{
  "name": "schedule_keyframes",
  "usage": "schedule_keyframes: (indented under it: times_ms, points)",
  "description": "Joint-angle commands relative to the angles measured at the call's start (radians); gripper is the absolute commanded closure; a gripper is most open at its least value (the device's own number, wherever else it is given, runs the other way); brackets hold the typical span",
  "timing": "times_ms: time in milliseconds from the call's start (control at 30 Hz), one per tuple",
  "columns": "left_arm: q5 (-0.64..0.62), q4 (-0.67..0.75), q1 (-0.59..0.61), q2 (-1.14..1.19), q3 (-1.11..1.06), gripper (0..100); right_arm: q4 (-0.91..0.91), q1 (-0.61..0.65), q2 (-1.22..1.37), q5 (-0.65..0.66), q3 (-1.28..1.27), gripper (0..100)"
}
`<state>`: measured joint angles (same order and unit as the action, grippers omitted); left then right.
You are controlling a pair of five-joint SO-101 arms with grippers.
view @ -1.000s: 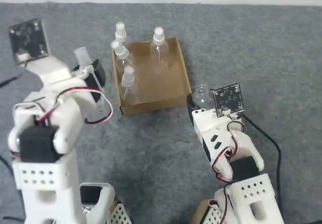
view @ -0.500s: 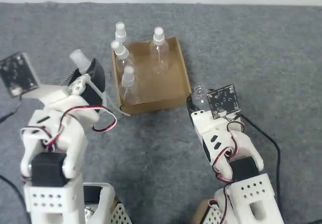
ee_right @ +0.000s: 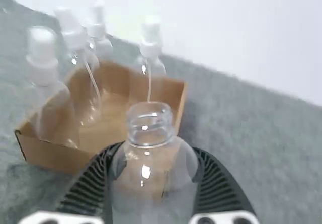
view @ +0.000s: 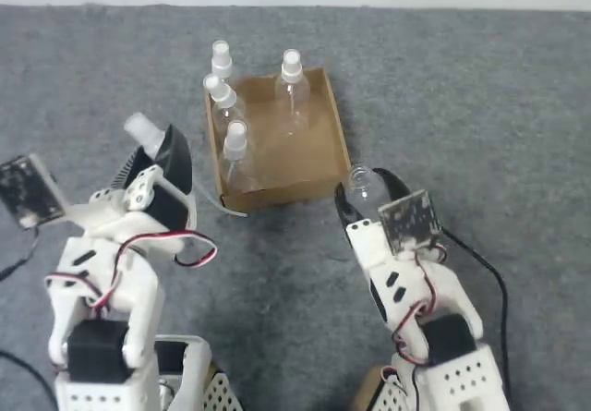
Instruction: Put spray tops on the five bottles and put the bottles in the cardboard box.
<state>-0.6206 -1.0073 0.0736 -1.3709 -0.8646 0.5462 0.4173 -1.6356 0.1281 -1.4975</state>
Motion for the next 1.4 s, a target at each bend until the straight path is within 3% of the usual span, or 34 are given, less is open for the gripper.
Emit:
schedule_keyframes:
  times_ms: [0,433,633,1067,1200,1367]
  points:
    - [-0.057,0.031,-0.005,-0.046,-0.007,99,-0.019,0.039,-0.087,0.057,-0.015,97.6]
    - [-0.089,0.028,0.003,-0.132,-0.007,99,-0.024,0.134,-0.117,0.080,-0.061,97.6]
    - [-0.091,0.029,0.003,-0.161,-0.007,99,-0.025,0.216,-0.122,0.206,-0.109,97.6]
    - [-0.091,0.026,-0.006,-0.328,-0.065,99,-0.025,0.272,-0.122,0.215,-0.129,97.6]
    - [-0.091,0.026,-0.008,-0.387,-0.087,99,-0.027,0.312,-0.122,0.298,-0.157,97.6]
    - [-0.086,0.006,-0.083,-0.428,-0.096,99,-0.093,0.315,-0.113,0.311,-0.189,97.6]
